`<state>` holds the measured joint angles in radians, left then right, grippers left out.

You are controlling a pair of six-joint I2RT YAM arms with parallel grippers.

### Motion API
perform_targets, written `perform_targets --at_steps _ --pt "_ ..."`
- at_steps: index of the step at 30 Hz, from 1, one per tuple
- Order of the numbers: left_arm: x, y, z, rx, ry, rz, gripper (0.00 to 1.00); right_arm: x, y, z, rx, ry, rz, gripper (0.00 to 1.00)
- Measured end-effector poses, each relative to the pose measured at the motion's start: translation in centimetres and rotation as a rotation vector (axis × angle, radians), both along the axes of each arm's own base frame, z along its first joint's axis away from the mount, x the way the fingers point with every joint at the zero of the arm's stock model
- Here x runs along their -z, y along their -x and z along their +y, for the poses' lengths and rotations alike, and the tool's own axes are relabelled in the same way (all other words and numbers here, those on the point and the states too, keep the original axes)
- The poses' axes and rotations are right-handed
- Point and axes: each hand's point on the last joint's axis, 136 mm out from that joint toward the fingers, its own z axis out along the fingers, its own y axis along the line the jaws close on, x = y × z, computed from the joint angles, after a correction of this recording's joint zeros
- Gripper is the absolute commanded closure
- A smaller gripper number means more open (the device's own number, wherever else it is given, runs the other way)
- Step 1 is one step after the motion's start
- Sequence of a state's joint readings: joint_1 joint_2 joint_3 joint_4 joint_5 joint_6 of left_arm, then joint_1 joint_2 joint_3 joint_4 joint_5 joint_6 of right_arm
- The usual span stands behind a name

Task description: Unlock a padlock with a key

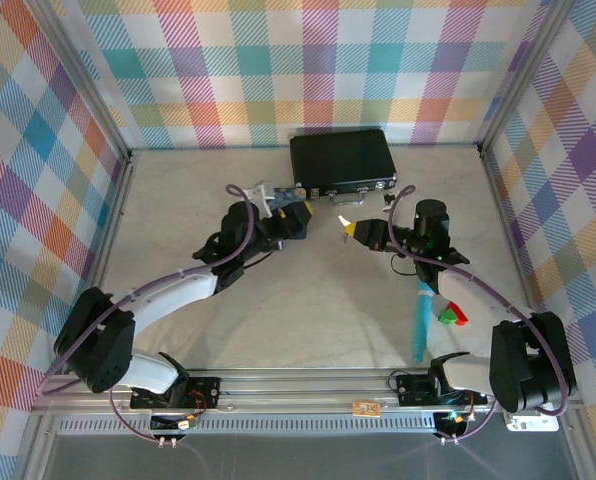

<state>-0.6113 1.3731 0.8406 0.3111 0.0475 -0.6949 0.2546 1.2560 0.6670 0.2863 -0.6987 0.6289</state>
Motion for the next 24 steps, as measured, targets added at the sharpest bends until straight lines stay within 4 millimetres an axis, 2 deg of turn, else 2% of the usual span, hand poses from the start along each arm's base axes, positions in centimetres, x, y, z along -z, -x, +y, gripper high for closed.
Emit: perform_targets --at_steps 6,14,18,24 --pt "6.6 0.9 2.7 -0.017 -0.245 0.105 0.34 1.0 0.0 -0.1 0.004 0.017 0.031 1.0" --pt "13.2 -0.5 4.9 -0.026 -0.391 0.217 0.35 1.1 0.0 -0.1 0.004 0.018 0.034 1.0" --pt "15.4 -0.9 5.2 -0.024 -0.428 0.259 0.35 1.2 0.3 -0.1 0.003 0.014 0.025 1.0" --pt "17.0 -1.8 4.4 0.0 -0.444 0.26 0.39 1.3 0.3 0.0 -0.005 -0.005 0.029 1.0"
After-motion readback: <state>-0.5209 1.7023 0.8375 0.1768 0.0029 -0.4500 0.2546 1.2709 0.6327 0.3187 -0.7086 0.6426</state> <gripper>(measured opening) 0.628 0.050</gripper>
